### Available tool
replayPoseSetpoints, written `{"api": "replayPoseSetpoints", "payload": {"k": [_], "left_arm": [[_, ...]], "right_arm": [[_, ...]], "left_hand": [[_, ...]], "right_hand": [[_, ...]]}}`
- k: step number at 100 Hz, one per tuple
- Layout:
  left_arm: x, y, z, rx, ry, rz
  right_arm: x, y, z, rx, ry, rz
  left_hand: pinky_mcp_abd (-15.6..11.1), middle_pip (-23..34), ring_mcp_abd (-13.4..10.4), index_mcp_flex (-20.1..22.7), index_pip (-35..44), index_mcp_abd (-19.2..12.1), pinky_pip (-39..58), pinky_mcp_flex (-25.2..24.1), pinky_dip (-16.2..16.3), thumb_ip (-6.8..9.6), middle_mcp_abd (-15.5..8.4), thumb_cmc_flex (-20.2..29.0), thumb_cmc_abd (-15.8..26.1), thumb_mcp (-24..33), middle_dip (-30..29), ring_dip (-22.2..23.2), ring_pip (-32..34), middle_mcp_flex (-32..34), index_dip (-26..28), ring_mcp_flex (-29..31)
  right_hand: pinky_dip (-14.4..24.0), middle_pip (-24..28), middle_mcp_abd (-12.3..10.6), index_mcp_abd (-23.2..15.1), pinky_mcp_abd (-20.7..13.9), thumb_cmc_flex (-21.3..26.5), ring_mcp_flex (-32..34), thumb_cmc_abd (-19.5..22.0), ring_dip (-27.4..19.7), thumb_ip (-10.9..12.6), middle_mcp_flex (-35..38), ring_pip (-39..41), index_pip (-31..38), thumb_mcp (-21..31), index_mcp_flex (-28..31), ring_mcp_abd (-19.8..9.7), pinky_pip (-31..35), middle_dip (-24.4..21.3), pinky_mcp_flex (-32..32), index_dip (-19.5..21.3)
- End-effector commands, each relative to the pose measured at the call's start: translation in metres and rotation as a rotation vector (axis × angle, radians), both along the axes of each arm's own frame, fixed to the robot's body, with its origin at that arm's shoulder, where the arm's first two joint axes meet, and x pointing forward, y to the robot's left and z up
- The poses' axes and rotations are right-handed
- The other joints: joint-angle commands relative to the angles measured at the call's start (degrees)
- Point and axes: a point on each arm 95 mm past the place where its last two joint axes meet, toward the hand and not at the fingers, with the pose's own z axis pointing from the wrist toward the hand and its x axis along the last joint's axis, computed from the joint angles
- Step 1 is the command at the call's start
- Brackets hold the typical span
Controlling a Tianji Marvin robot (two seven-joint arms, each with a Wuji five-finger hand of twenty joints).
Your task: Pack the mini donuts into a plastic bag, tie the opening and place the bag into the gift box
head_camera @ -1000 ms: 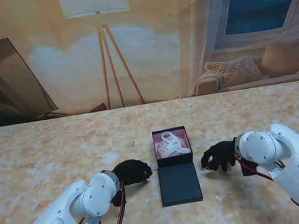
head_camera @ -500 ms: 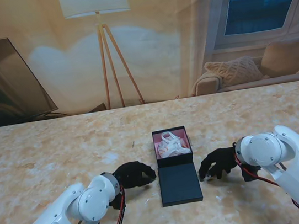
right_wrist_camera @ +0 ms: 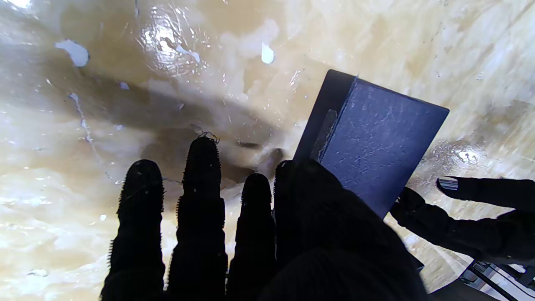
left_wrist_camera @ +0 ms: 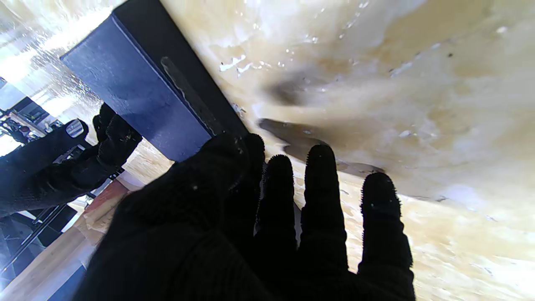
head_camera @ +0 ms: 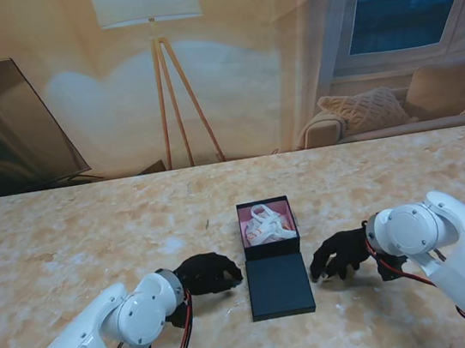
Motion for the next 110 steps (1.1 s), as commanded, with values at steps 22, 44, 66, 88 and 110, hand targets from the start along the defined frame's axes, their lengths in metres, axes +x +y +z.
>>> {"api": "replayPoseSetpoints", "payload": {"k": [22,44,66,88,110], "left_arm": [[-0.013,0.0031,-0.016,0.027,0.072,-0.05],[-0.012,-0.0028,-0.0148,0.018,0.102,-0.07],[-0.0119,-0.0046,-0.0159,0.022,0.115,-0.072],[-0.016,-0.0002,-0.0176,0.033,0.118,-0.07],[-0.0162,-0.0041,-0.0175,0.011,0.131,-0.089]], "right_arm": [[-0.0055,0.0048,-0.0054,-0.001,0.056,0.032],[-0.0064,0.0056,-0.0046,-0.027,0.089,0.055],[-0.0062,0.0094,-0.0066,-0.047,0.099,0.066],[-0.0071,0.0105,-0.0067,-0.079,0.11,0.058],[-0.0069,0.0115,-0.0079,-0.068,0.113,0.062]], "left_hand": [[-1.74,0.01,3.37,0.62,1.04,-2.53,-1.58,-0.74,-2.45,-1.65,-3.1,0.89,-0.31,-0.31,-1.08,-12.77,-22.45,-0.46,-0.46,-3.87],[-1.78,-0.69,3.95,0.14,1.31,-2.02,-2.09,-0.97,-3.31,-1.81,-2.64,0.87,0.84,-1.38,-1.45,-13.6,-22.82,-1.31,-0.7,-4.5],[-2.02,-0.93,4.25,-0.22,0.97,-1.86,-2.41,-1.14,-3.94,-1.33,-2.54,0.94,1.36,-2.07,-1.6,-13.93,-22.78,-1.75,-0.93,-4.9],[-2.07,-1.2,4.13,0.47,1.32,-1.66,-2.39,-1.28,-4.24,-1.56,-3.12,1.45,1.2,-2.69,-1.75,-14.28,-23.02,-2.39,-0.68,-5.5],[-2.02,-1.29,3.89,0.39,1.11,-1.57,-2.71,-1.41,-4.6,-1.58,-3.18,1.65,1.34,-3.2,-1.84,-14.6,-23.18,-2.51,-0.76,-5.53]], "right_hand": [[0.1,-6.54,0.15,-1.03,0.15,1.78,-2.88,3.16,-1.26,1.42,-3.81,-3.04,-2.91,-2.3,-1.87,-0.17,-1.71,-2.9,-2.28,1.74],[0.13,-5.9,-1.23,-2.9,0.23,2.79,-4.98,4.95,-2.02,1.74,-7.61,-6.11,-4.07,-5.9,-4.59,0.83,-3.33,-6.53,-3.92,2.34],[0.09,-6.2,-1.15,-1.22,0.15,2.73,-6.03,5.9,-2.93,1.78,-9.58,-8.31,-4.91,-8.2,-6.41,0.93,-4.07,-7.39,-4.61,2.09],[0.72,-6.09,-1.18,0.11,-0.15,7.52,-7.17,8.97,-3.41,2.07,-11.71,-10.09,-6.52,-15.75,-7.3,1.04,-5.14,-9.36,-5.58,2.34],[0.8,-5.92,-1.17,0.37,0.0,7.59,-6.97,8.8,-3.55,2.17,-11.92,-10.36,-6.75,-16.88,-7.3,0.94,-5.3,-9.31,-5.48,2.43]]}}
